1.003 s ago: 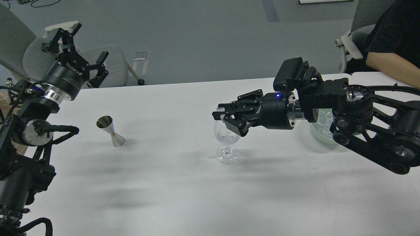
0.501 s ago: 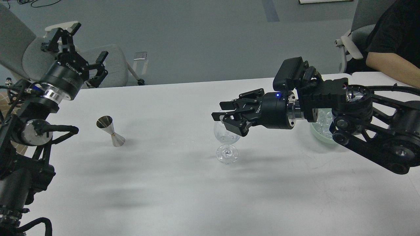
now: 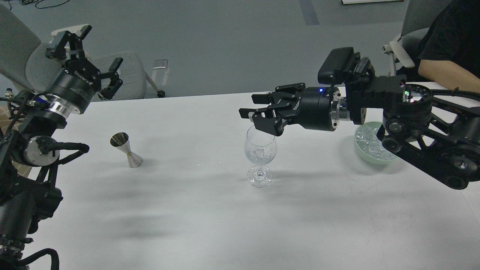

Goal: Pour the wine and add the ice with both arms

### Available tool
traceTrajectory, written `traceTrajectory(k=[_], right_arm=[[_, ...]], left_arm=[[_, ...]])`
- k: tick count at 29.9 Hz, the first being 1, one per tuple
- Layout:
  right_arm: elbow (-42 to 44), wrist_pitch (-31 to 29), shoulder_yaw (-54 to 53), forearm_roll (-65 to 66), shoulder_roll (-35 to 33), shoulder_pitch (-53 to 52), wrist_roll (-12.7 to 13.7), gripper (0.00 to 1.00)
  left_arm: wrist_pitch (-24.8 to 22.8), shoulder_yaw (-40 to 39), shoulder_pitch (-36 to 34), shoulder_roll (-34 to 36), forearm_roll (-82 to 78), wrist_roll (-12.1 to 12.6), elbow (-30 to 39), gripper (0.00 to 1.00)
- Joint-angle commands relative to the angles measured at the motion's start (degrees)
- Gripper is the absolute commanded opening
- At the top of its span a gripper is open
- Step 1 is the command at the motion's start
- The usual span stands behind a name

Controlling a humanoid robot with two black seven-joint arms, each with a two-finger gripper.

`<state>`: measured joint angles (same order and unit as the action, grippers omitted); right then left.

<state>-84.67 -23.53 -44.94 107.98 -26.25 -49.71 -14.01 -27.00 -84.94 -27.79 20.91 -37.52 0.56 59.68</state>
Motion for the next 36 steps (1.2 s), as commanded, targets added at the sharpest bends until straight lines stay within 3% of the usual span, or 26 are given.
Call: traceTrajectory(k=[1,7,11,19,27,36], right_arm=[[7.57,-0.03,-7.43,-5.84,2.34,-1.26,0.03,1.00],[22.58,2.51,-14.01,-9.09,7.77,-5.13,-0.14,1.00],[33.30,5.68,-19.74,-17.95,13.67,-5.48,-0.06,1.00],[48.79,6.22,-20.45,-37.98,17.37,-7.68,-0.32,0.99],[51.18,4.64,-19.57,-59.18,18.86,-6.19,-1.37,1.00],[50.92,2.96,-20.10,-62.28,22.20,-4.25,-2.96,1.00]], left_arm=[[0.37,-0.14,-0.24,-0.08,0.35,0.23,0.00,0.98],[0.11,0.03,-0.42,0.09,3.42,0.84,-0.70,0.98],[0.29,0.12,-1.21,-0.87,3.51,0.05,-0.88,0.98],[0.11,0.47,-1.47,-1.14,3.34,1.20,-3.68,0.98],[-1.00,2.49,-5.68,-2.54,3.25,0.32,-10.37,0.98],[-1.00,6.71,-9.55,-2.02,3.16,0.41,-14.05,0.98]])
